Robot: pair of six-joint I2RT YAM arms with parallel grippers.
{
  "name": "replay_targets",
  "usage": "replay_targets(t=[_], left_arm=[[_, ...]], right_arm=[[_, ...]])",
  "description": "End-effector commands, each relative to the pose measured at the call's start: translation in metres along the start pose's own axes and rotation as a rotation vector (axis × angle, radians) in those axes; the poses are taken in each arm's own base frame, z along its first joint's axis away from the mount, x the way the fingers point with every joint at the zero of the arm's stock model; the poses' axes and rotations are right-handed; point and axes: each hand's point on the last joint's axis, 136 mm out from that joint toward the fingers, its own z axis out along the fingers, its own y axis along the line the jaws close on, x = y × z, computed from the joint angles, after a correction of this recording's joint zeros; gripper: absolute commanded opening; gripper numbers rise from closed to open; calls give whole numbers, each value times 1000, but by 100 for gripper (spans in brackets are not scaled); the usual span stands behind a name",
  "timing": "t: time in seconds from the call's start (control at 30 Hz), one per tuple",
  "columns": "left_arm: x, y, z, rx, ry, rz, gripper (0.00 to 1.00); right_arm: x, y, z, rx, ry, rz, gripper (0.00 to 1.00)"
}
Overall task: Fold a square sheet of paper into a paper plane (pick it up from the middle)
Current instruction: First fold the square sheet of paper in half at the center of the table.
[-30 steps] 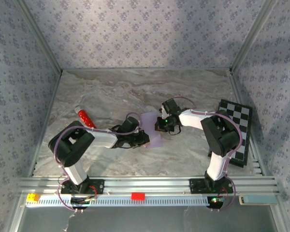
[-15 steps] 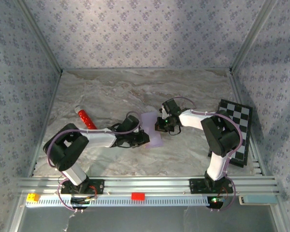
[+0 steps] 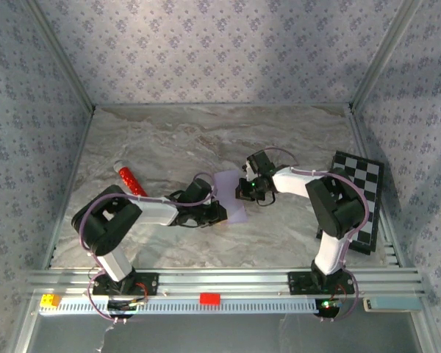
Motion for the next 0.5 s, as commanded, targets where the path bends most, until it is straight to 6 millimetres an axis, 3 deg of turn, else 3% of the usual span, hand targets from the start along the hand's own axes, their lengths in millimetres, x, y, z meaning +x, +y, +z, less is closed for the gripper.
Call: replay_targets(t=[0.0, 0.23, 0.47], left_arm=[[34, 43, -2, -122, 98, -26, 14], [39, 36, -9, -126, 116, 35, 15], [38, 17, -23, -99, 111, 115, 15]], right_arm=[[68, -89, 15, 316, 193, 127, 0], [69, -90, 14, 321, 192, 125, 0], [69, -89, 13, 323, 188, 118, 0]])
